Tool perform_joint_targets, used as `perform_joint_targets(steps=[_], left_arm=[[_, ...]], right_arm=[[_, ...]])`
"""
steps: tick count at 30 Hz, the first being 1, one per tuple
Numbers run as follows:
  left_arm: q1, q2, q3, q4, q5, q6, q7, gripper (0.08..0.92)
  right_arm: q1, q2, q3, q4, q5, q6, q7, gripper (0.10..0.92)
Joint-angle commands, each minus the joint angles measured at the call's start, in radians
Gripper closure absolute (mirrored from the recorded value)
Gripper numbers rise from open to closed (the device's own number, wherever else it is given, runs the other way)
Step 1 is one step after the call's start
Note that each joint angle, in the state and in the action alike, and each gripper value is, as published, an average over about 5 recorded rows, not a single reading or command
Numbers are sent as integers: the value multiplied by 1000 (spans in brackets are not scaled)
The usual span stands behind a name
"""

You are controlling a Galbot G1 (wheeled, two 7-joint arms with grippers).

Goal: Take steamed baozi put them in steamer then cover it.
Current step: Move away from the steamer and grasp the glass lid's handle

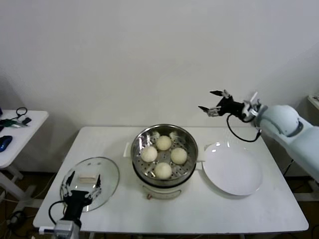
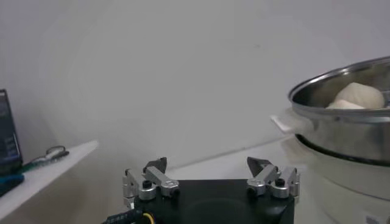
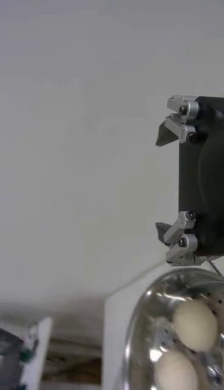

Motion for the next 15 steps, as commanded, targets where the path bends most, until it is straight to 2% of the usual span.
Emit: perform_joint_targets(steps=[1, 9, 15], left_arm=[[-43, 59, -9, 62, 164, -82, -83, 177], [-41, 63, -16, 147, 442, -156, -230, 177], [-55, 103, -39, 208, 792, -175, -378, 177]], right_arm=[[-1228, 247, 1079, 16, -126, 410, 93, 203], [-1308, 448, 994, -18, -131, 611, 107, 203], [-1314, 538, 878, -50, -161, 690, 120, 203]])
